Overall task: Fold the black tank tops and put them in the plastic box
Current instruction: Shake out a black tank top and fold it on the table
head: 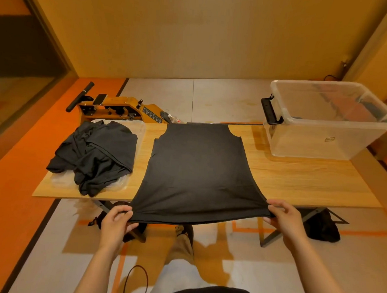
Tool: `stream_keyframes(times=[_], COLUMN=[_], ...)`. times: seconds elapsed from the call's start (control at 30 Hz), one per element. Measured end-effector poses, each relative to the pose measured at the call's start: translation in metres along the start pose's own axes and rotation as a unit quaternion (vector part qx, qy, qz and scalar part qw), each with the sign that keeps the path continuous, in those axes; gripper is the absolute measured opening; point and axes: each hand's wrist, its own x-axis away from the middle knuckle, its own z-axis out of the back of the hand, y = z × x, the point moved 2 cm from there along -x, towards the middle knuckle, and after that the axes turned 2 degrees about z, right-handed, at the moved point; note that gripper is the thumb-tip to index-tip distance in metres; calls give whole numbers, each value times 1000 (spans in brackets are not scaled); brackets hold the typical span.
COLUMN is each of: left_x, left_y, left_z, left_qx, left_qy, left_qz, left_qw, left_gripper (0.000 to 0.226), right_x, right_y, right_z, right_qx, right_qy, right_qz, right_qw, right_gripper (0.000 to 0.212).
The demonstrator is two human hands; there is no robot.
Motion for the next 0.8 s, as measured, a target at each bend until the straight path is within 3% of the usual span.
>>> stream_keyframes(times=[0.2,0.37,0.57,0.8], left_x=[6,-2,-11,-9], left_y=[9,26,54,81], left_z=[13,12,10,8], left_qx=[-104,-142,-120,-141], left_qy=[-106,-105,-91,-62], left_qz=[-32,-83,-123,-193], left_qw=[988,981,981,969], left_gripper=[35,41,24,20], right_x=[13,11,-1,-6], right_y=[-2,-14,-43,-65], right_z=[17,21,22,32], right_qx=[10,31,-47,56], right_qy=[-92,-156,-117,-34], right_qz=[3,41,78,214], right_qw=[996,986,989,975], right_gripper=[33,41,21,10])
